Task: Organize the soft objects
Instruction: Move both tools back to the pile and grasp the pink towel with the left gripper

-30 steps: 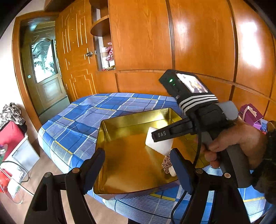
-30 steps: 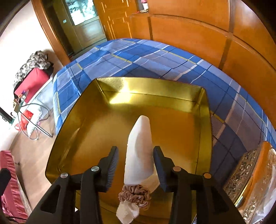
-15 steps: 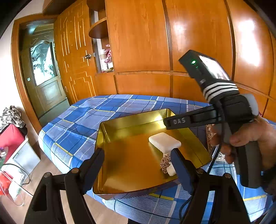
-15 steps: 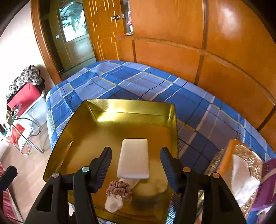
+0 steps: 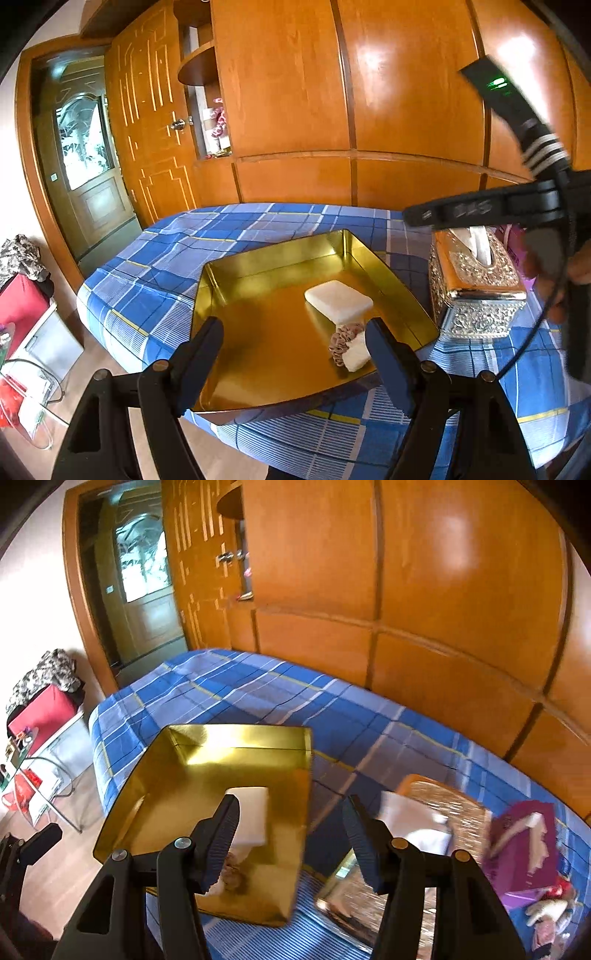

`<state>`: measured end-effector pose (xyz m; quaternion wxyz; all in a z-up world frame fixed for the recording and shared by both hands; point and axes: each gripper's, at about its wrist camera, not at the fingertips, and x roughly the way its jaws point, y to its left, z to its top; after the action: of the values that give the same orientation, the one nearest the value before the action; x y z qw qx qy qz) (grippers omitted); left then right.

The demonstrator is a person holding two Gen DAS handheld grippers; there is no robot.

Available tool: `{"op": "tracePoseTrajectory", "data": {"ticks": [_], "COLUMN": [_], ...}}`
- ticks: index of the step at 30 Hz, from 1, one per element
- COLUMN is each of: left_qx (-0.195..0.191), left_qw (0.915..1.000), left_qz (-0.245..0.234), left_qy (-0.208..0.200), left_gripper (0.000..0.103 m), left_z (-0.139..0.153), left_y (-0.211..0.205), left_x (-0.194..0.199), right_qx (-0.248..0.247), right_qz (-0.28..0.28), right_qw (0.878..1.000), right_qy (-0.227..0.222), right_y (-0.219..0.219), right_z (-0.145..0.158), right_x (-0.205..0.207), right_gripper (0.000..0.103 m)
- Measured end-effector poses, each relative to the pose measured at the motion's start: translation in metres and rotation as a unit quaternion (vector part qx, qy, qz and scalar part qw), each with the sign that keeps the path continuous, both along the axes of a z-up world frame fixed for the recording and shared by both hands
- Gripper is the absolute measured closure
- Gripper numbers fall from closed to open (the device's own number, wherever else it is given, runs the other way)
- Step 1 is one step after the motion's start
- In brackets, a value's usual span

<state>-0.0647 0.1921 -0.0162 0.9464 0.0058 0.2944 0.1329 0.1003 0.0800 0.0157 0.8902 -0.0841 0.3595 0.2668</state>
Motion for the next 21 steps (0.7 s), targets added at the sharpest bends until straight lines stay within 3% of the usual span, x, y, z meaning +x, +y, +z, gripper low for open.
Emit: {"op": "tracePoseTrajectory", "data": {"ticks": [10, 21], "left_qx": [0.007, 0.015], "left_qw": [0.9994, 0.9913], "left_qz": [-0.031, -0.13], "left_qy": [0.013, 0.006], "left_gripper": [0.024, 0.024], "left_z": [-0.004, 0.016], "left_y": [-0.02, -0.077], "left_x": [0.008, 0.03], "right_qx": [0.004, -0.01], "right_qz": [-0.078, -0.2], "right_qw": [0.997, 0.98], "right_qy": [-0.017, -0.021], "right_y": [-0.094, -0.217], "right_z": [0.007, -0.001], "right_x": [-0.009, -0.021], "right_gripper": [0.044, 0.044]}}
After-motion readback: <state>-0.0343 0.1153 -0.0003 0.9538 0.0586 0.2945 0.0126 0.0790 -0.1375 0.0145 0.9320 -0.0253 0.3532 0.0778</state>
